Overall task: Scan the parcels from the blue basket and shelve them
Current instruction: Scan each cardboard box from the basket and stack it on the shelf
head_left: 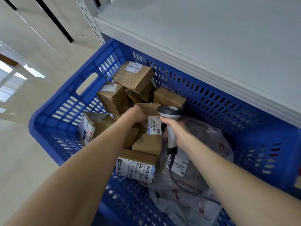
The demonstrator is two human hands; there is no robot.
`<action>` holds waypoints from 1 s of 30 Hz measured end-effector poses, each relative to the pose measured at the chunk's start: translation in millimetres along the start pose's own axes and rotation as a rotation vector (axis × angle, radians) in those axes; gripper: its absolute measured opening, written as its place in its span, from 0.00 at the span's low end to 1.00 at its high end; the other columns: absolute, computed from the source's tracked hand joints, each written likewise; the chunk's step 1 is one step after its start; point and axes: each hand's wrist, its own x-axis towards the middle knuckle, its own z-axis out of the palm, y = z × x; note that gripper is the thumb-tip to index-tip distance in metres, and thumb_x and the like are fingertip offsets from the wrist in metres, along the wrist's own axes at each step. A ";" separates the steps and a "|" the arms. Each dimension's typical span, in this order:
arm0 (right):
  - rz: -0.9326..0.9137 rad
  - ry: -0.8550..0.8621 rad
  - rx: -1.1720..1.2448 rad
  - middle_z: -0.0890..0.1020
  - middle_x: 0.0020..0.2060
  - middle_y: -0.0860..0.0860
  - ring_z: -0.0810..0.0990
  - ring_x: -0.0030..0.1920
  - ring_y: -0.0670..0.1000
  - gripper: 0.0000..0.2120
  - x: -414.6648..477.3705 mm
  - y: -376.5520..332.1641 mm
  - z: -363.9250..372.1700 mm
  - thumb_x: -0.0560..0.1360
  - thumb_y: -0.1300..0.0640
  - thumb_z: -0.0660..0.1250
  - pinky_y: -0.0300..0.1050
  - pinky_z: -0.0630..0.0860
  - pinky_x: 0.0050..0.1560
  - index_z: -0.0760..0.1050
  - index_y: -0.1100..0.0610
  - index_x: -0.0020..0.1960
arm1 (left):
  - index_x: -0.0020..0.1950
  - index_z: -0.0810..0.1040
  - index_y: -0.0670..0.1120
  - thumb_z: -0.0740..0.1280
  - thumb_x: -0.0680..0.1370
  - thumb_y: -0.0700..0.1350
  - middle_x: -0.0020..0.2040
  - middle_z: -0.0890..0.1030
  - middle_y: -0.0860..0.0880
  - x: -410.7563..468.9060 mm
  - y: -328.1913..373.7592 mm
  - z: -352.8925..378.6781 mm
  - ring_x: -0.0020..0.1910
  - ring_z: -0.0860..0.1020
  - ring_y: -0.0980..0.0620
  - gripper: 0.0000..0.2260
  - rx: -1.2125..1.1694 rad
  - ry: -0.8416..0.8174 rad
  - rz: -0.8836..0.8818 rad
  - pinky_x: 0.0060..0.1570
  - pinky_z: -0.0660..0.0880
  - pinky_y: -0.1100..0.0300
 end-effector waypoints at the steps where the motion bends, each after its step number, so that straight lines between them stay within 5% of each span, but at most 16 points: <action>1: -0.005 -0.013 0.002 0.83 0.50 0.56 0.81 0.45 0.53 0.23 1.6 1.5 -1.9 0.68 0.52 0.76 0.48 0.78 0.51 0.77 0.60 0.59 | 0.75 0.61 0.42 0.65 0.76 0.55 0.69 0.70 0.41 0.6 3.0 2.1 0.67 0.70 0.41 0.32 0.007 0.005 0.015 0.67 0.68 0.47; 8: -0.029 0.019 0.040 0.83 0.53 0.53 0.82 0.52 0.53 0.28 -19.1 5.8 -28.5 0.65 0.45 0.77 0.51 0.77 0.58 0.77 0.56 0.60 | 0.60 0.74 0.38 0.62 0.79 0.47 0.57 0.77 0.41 -34.9 35.7 3.8 0.54 0.77 0.44 0.15 0.047 0.132 0.147 0.46 0.74 0.55; 11: -0.080 0.012 0.128 0.84 0.47 0.53 0.83 0.46 0.53 0.18 -47.1 -7.2 -40.9 0.70 0.51 0.75 0.47 0.80 0.47 0.78 0.57 0.56 | 0.64 0.71 0.39 0.63 0.79 0.52 0.62 0.75 0.40 -60.6 38.9 -7.6 0.57 0.76 0.43 0.20 -0.050 0.170 0.151 0.48 0.74 0.55; 15: -0.181 -0.007 0.132 0.84 0.48 0.54 0.83 0.49 0.56 0.13 -96.9 -34.8 -55.9 0.70 0.52 0.75 0.52 0.81 0.49 0.80 0.56 0.51 | 0.68 0.68 0.44 0.65 0.77 0.56 0.62 0.76 0.45 -113.1 35.8 -30.5 0.58 0.77 0.43 0.24 -0.323 0.192 0.180 0.54 0.78 0.48; 20: -0.277 -0.082 0.137 0.84 0.47 0.55 0.83 0.47 0.54 0.09 -164.7 -60.9 -69.6 0.73 0.56 0.73 0.55 0.80 0.52 0.79 0.57 0.50 | 0.60 0.76 0.46 0.68 0.77 0.52 0.53 0.81 0.48 -175.3 29.0 -51.0 0.50 0.79 0.48 0.15 -0.758 0.313 0.222 0.51 0.79 0.51; 25: -0.298 -0.015 0.142 0.80 0.52 0.56 0.79 0.54 0.56 0.08 -204.3 -59.3 -87.4 0.72 0.57 0.74 0.55 0.79 0.52 0.79 0.56 0.50 | 0.47 0.74 0.46 0.69 0.76 0.53 0.49 0.80 0.45 -214.5 21.1 -50.7 0.50 0.80 0.42 0.11 -1.085 0.451 0.089 0.54 0.78 0.45; 30: -0.254 0.008 0.156 0.81 0.52 0.55 0.78 0.54 0.57 0.12 -213.7 -41.3 -96.8 0.70 0.56 0.75 0.60 0.75 0.61 0.80 0.56 0.53 | 0.67 0.67 0.46 0.70 0.76 0.43 0.58 0.77 0.47 -235.1 21.7 -33.7 0.53 0.79 0.46 0.22 -1.337 0.403 0.097 0.46 0.81 0.48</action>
